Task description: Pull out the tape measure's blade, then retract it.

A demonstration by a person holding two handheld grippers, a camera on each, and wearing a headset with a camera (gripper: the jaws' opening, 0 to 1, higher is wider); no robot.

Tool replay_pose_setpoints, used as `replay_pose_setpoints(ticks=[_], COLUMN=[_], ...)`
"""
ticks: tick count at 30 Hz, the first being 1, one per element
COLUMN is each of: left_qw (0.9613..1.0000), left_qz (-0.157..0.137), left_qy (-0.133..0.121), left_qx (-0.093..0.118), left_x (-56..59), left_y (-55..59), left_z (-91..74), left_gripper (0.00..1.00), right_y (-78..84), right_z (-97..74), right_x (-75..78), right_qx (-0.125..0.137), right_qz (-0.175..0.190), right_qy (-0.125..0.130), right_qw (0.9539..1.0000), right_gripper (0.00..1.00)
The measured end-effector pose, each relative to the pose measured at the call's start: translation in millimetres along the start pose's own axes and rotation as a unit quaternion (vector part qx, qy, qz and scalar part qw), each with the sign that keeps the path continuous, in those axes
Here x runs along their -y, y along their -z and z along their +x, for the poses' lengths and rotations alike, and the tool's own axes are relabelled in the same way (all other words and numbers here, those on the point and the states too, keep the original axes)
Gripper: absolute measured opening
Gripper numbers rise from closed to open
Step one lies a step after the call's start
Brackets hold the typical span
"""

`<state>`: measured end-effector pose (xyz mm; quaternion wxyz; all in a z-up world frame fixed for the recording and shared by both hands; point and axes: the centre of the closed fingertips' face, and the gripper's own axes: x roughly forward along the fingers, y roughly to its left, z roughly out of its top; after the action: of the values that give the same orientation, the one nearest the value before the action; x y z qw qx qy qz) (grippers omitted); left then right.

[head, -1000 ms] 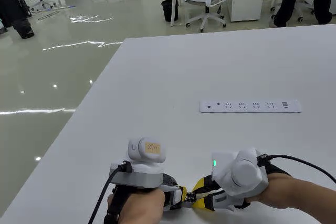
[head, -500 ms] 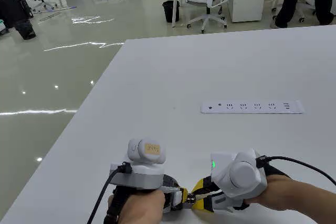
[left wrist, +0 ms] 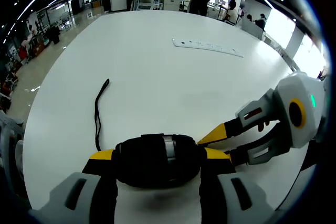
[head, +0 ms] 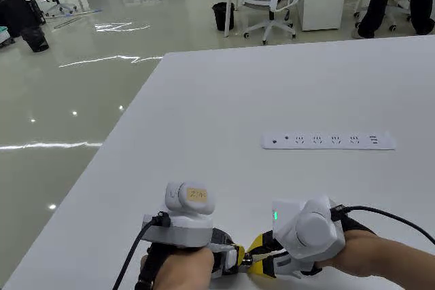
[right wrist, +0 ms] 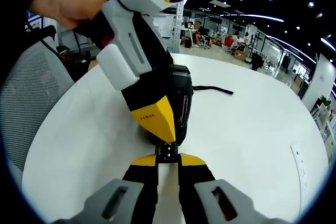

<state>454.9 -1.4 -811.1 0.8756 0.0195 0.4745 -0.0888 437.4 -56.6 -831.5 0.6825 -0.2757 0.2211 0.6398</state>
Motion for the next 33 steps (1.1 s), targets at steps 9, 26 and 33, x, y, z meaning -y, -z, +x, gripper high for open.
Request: replay_pose_setpoints(ticks=[9,26,33], left_qw=[1.0,0.9999,0.9998], left_qz=[-0.002,-0.005,-0.006], left_qy=[0.003,0.009,0.015], left_qx=[0.0,-0.002,-0.006], left_x=[-0.4,-0.9,-0.6], left_y=[0.5,0.0,-0.6], left_z=[-0.2,0.5,1.8], left_gripper=[0.59,0.59,0.61], right_y=[-3.3,-7.9,-7.7], right_z=[3.6,10.1,10.3], right_x=[-0.7,0.2,0.5], right_qx=[0.0,-0.003,0.001], right_qz=[0.0,0.009,0.015], right_qy=[0.0,0.005,0.009], right_qw=[1.0,0.9999,0.9998], right_gripper=[0.13,0.14,0.15])
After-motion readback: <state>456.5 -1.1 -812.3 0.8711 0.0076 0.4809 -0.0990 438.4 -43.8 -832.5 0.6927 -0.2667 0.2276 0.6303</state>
